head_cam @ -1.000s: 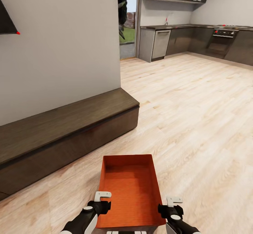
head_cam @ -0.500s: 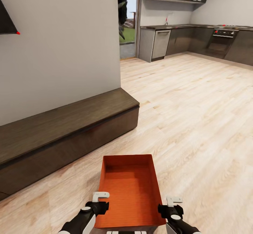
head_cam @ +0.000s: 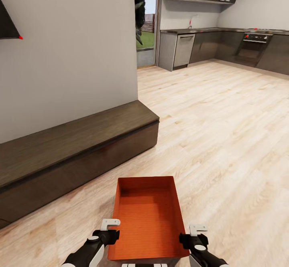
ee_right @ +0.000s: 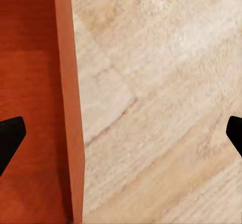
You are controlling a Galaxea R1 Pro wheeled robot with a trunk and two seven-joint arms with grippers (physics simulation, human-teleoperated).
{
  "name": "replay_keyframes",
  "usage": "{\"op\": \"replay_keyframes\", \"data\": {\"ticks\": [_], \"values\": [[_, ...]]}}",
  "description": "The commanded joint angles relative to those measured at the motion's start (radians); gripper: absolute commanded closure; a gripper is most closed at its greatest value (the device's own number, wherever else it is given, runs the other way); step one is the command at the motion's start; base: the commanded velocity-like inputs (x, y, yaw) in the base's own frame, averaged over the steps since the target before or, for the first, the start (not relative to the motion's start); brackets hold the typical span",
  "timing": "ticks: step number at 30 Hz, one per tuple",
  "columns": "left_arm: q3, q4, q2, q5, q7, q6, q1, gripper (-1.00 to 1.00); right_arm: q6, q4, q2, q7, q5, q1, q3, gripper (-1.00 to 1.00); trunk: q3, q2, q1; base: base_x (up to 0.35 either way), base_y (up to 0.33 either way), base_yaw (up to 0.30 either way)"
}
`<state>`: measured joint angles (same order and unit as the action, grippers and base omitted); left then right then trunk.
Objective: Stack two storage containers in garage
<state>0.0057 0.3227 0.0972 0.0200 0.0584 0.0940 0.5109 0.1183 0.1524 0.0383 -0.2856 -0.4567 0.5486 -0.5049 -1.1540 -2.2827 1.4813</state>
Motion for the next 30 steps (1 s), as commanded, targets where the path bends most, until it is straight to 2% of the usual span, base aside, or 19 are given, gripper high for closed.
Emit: {"op": "replay_keyframes", "data": {"ticks": [1, 14, 19, 30], "values": [[0.0, 0.002, 0.0, 0.002, 0.003, 0.006, 0.0, -1.0, 0.004, -0.001, 0.0, 0.001, -0.011, 0.001, -0.008, -1.0, -0.001, 0.0, 0.0, 0.0, 0.0, 0.0], [0.001, -0.013, -0.001, 0.001, 0.006, 0.009, 0.0, -1.0, 0.0, -0.001, 0.003, 0.014, -0.011, 0.001, -0.009, -1.0, -0.001, 0.0, 0.0, 0.0, 0.0, 0.0], [0.002, -0.027, -0.001, 0.001, 0.007, 0.01, 0.0, -1.0, -0.001, -0.002, 0.003, 0.013, 0.016, 0.001, -0.01, -1.0, -0.001, 0.0, 0.0, 0.0, 0.0, 0.0], [0.002, -0.029, -0.007, 0.001, 0.014, 0.01, 0.0, -1.0, -0.012, -0.013, 0.001, 0.013, 0.02, 0.001, -0.009, -1.0, -0.001, 0.0, 0.0, 0.0, 0.0, 0.0]]}}
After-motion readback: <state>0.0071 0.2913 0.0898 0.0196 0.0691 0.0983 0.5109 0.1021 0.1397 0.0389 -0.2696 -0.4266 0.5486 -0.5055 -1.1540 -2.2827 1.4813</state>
